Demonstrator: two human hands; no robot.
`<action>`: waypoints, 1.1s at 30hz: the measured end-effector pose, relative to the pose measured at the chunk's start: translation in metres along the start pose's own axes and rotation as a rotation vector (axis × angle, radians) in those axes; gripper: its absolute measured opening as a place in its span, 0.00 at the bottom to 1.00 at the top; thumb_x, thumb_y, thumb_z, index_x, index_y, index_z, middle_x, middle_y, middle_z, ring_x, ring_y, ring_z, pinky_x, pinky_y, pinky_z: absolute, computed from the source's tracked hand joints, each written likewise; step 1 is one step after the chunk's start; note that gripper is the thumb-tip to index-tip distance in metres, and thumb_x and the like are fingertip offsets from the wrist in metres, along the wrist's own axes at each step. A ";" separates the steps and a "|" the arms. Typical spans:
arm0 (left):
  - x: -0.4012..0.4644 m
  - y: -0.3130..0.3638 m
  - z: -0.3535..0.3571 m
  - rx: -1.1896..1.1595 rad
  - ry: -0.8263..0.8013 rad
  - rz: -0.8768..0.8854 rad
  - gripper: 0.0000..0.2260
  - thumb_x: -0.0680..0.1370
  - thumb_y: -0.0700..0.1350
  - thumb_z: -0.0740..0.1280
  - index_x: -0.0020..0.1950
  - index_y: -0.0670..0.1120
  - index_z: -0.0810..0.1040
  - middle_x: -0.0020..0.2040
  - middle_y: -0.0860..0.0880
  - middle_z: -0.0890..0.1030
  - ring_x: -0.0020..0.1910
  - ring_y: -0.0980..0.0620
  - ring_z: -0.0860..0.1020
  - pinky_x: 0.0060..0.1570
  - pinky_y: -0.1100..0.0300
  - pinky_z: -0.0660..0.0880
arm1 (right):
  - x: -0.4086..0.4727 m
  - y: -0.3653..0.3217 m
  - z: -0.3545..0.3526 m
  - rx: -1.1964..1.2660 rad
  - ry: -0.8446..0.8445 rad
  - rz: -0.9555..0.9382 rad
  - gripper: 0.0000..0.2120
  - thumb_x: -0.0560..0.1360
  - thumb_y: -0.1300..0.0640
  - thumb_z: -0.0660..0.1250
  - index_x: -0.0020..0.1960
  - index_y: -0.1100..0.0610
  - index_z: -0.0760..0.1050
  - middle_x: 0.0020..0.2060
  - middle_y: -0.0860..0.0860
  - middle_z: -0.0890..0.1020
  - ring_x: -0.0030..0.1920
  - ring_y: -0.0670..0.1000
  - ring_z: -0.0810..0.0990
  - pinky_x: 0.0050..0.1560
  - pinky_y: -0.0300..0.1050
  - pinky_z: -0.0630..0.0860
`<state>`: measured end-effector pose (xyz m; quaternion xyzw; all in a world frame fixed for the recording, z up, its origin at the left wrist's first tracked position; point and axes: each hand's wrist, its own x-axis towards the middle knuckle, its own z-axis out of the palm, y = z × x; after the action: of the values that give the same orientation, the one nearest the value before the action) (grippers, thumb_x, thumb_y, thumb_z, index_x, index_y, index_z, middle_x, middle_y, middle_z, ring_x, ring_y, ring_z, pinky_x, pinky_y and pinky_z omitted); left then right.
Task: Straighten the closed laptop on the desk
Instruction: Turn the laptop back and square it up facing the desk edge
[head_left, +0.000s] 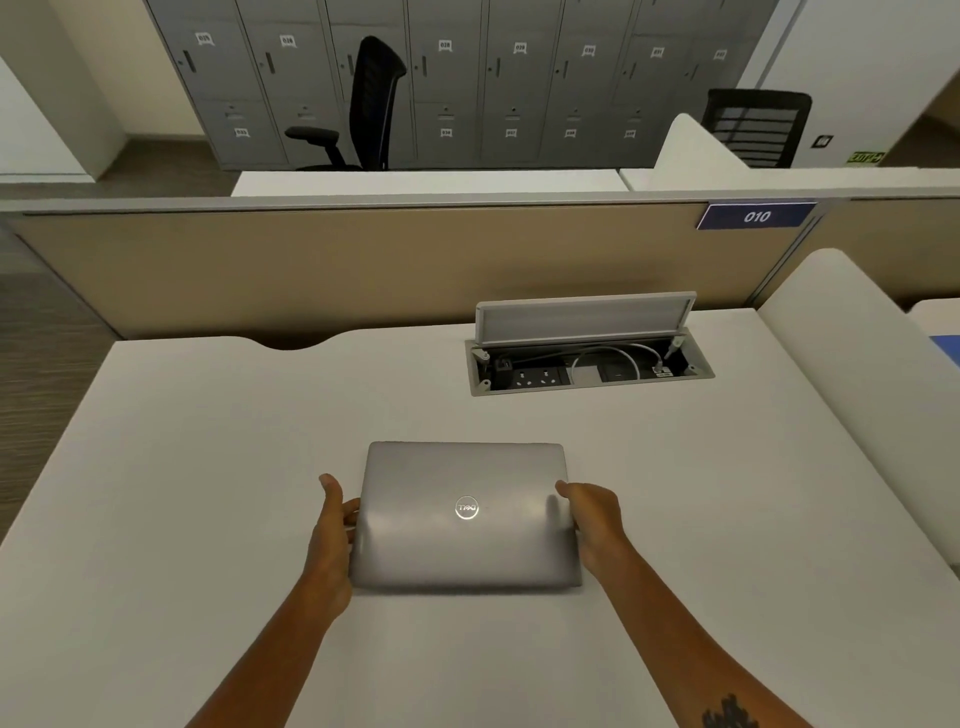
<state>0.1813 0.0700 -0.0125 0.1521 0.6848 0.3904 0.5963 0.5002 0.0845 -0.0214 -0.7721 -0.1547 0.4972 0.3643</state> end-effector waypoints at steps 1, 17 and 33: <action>0.001 0.001 0.002 -0.001 0.004 -0.001 0.39 0.72 0.81 0.53 0.49 0.49 0.86 0.46 0.46 0.86 0.45 0.46 0.84 0.40 0.54 0.78 | 0.002 -0.004 0.000 -0.007 -0.001 0.000 0.23 0.76 0.59 0.73 0.63 0.74 0.73 0.64 0.66 0.78 0.68 0.66 0.76 0.71 0.67 0.73; 0.015 0.018 0.032 -0.048 0.012 -0.039 0.40 0.70 0.82 0.52 0.49 0.51 0.87 0.32 0.53 0.88 0.39 0.50 0.85 0.29 0.62 0.80 | 0.036 -0.038 0.007 0.010 -0.014 -0.011 0.11 0.78 0.56 0.73 0.38 0.53 0.76 0.41 0.49 0.79 0.43 0.51 0.75 0.61 0.57 0.77; 0.020 0.014 0.043 -0.122 0.012 -0.006 0.41 0.64 0.83 0.54 0.50 0.52 0.86 0.34 0.52 0.88 0.30 0.54 0.87 0.24 0.62 0.79 | 0.052 -0.049 0.012 -0.066 0.009 -0.102 0.12 0.78 0.56 0.73 0.55 0.65 0.80 0.58 0.61 0.83 0.54 0.61 0.80 0.68 0.62 0.76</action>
<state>0.2129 0.1079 -0.0154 0.1113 0.6638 0.4305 0.6013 0.5193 0.1537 -0.0231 -0.7770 -0.2083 0.4692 0.3643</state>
